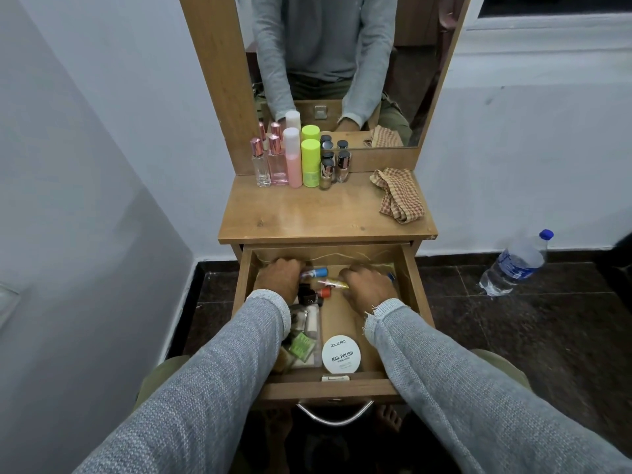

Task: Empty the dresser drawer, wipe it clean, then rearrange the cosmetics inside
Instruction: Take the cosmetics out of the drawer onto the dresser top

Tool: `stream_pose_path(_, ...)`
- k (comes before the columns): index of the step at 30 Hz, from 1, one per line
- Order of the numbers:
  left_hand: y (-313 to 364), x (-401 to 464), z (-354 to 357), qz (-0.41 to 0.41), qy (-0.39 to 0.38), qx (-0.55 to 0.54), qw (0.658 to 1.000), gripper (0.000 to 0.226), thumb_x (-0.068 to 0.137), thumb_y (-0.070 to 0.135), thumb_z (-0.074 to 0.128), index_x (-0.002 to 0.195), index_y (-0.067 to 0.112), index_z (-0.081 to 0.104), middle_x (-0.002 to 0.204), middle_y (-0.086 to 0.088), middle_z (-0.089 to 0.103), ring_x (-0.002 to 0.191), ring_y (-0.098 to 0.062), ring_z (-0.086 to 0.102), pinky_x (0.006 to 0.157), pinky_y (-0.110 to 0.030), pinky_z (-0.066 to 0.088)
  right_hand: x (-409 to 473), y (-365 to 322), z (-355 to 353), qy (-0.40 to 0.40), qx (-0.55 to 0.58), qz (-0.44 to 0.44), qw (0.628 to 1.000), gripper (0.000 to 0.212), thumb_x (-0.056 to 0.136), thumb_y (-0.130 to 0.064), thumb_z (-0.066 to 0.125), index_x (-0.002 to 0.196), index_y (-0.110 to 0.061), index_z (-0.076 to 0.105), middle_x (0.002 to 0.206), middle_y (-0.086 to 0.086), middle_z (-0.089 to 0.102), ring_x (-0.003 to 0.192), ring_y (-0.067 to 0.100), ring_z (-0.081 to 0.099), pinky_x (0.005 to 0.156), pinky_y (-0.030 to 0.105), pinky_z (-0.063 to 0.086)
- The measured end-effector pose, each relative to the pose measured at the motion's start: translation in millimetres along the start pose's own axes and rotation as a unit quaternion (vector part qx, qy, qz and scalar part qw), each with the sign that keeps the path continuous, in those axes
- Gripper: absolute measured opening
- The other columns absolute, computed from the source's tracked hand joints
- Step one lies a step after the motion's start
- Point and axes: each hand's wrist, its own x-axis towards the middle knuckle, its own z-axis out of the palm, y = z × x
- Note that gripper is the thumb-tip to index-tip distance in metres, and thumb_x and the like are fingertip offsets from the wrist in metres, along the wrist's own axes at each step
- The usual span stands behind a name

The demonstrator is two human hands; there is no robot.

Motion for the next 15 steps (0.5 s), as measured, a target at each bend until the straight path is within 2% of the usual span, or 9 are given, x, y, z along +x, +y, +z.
stream_pose_path(4,-1,-4,0,0.008,-0.019,-0.07,0.997,0.026,0.095,0.011,0.053,0.116,0.023,0.064,0.102,-0.007,0.069,0.09,-0.027,0.066,0.086,-0.043,0.056,-1,0,0,0.0,0.033,-0.007,0.999,0.036,0.093,-0.018,0.053,0.128,-0.018,0.051,0.132,0.006,0.051,0.118,0.027,0.051,0.095,0.041,0.046)
stream_pose_path(7,-7,-6,-1,0.008,-0.013,-0.103,0.995,0.028,0.096,0.012,0.053,0.119,0.025,0.064,0.111,-0.008,0.069,0.097,-0.028,0.066,0.09,-0.043,0.054,-3,-2,-2,0.003,0.044,-0.052,0.998,0.041,0.092,-0.017,0.051,0.133,-0.018,0.049,0.137,0.004,0.046,0.127,0.024,0.041,0.104,0.042,0.037)
stream_pose_path(10,-16,-10,-4,0.015,-0.011,-0.106,0.994,0.034,0.094,0.009,0.052,0.122,0.025,0.063,0.117,-0.007,0.068,0.102,-0.027,0.065,0.093,-0.042,0.052,-5,-8,-3,0.009,0.044,-0.1,0.994,0.039,0.092,-0.02,0.054,0.13,-0.016,0.052,0.133,0.004,0.047,0.124,0.024,0.042,0.104,0.039,0.033)
stream_pose_path(15,-29,-11,-10,0.015,-0.013,-0.096,0.995,0.04,0.09,-0.002,0.053,0.119,0.022,0.065,0.113,-0.009,0.07,0.099,-0.028,0.067,0.09,-0.04,0.054,-2,-24,-2,-0.007,0.036,-0.14,0.989,0.044,0.091,-0.024,0.058,0.134,-0.024,0.049,0.132,0.0,0.046,0.122,0.021,0.041,0.104,0.038,0.032)
